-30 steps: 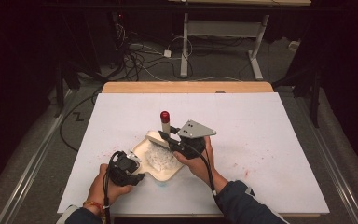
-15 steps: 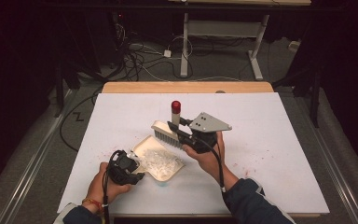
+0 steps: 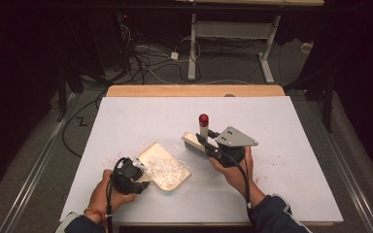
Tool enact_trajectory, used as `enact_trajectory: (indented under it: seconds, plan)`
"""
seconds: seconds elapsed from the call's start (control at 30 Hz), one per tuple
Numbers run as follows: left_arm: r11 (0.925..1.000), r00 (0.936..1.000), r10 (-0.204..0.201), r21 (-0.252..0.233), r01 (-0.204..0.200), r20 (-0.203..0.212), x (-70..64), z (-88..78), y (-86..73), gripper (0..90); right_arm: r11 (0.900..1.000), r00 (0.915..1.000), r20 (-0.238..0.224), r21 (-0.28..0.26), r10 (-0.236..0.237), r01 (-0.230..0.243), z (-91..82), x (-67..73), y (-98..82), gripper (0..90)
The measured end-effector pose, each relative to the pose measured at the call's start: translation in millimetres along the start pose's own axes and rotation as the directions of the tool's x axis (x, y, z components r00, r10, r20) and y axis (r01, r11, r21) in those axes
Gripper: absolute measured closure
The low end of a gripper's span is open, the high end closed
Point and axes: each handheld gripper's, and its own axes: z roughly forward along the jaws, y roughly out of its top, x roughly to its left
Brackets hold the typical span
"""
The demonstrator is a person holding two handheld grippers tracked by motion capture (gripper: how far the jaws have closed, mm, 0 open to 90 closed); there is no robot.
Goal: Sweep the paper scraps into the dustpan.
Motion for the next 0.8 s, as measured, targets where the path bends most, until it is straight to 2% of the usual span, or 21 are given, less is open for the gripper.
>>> enact_trajectory:
  seconds: [0.1, 0.13, 0.17, 0.23, 0.33, 0.4, 0.47, 0.5, 0.53, 0.57, 0.67, 0.8]
  plan:
    - [1.0000, 1.0000, 0.003, 0.002, -0.003, -0.002, 0.7, -0.5, -0.8, 63.6, 1.000, 1.0000, 0.000, 0.010, 0.000, 0.000, -7.8, -0.5, -1.5, 71.0]
    - [1.0000, 1.0000, 0.004, 0.001, -0.004, -0.004, 0.5, -0.6, -1.2, 63.6, 1.000, 0.9997, -0.018, 0.022, 0.016, -0.015, -15.1, -0.1, -2.7, 71.0]
    - [1.0000, 1.0000, 0.004, 0.001, -0.004, -0.004, 0.5, -0.6, -1.2, 63.7, 1.000, 0.9997, -0.018, 0.022, 0.016, -0.015, -15.1, -0.1, -2.7, 71.0]
    - [1.0000, 0.9999, 0.005, 0.004, -0.005, -0.011, -0.8, -0.7, -1.1, 63.6, 0.999, 0.9982, -0.052, 0.044, 0.029, -0.026, -19.8, 7.0, -5.2, 71.0]
    - [0.9999, 0.9998, 0.008, 0.007, -0.008, -0.017, -1.7, -1.0, -1.3, 63.6, 0.997, 0.9914, -0.112, 0.043, 0.068, -0.063, -18.3, 17.4, -6.4, 71.0]
    - [0.9999, 0.9998, 0.011, 0.007, -0.011, -0.019, -1.8, -1.1, -1.7, 63.6, 0.997, 0.9900, -0.124, 0.040, 0.067, -0.062, -16.0, 21.2, -6.4, 71.0]
    - [0.9999, 0.9998, 0.008, 0.007, -0.007, -0.017, -2.1, -1.3, -2.2, 63.7, 0.999, 0.9895, -0.139, 0.037, 0.038, -0.033, -10.7, 34.3, -2.8, 70.9]
    - [0.9999, 0.9998, 0.008, 0.007, -0.008, -0.017, -2.0, -1.4, -2.3, 63.6, 0.999, 0.9873, -0.155, 0.034, 0.035, -0.030, -9.3, 36.6, -1.6, 70.9]
    - [0.9999, 0.9998, 0.008, 0.007, -0.008, -0.016, -1.7, -1.4, -2.4, 63.6, 0.999, 0.9873, -0.155, 0.034, 0.035, -0.030, -9.3, 36.6, -1.6, 70.9]
    - [0.9999, 0.9998, 0.010, 0.005, -0.010, -0.015, -1.2, -1.3, -2.5, 63.7, 0.998, 0.9817, -0.183, 0.028, 0.053, -0.049, -7.3, 39.3, 1.7, 71.0]
    - [1.0000, 0.9999, 0.008, 0.003, -0.008, -0.013, -1.2, -1.4, -2.9, 63.6, 0.998, 0.9776, -0.201, 0.008, 0.062, -0.062, -7.3, 39.6, 7.8, 71.0]
    - [1.0000, 0.9999, 0.008, 0.001, -0.008, -0.012, -0.7, -2.0, -4.3, 63.6, 0.999, 0.9793, -0.196, -0.008, 0.051, -0.053, -9.1, 37.2, 14.2, 71.0]
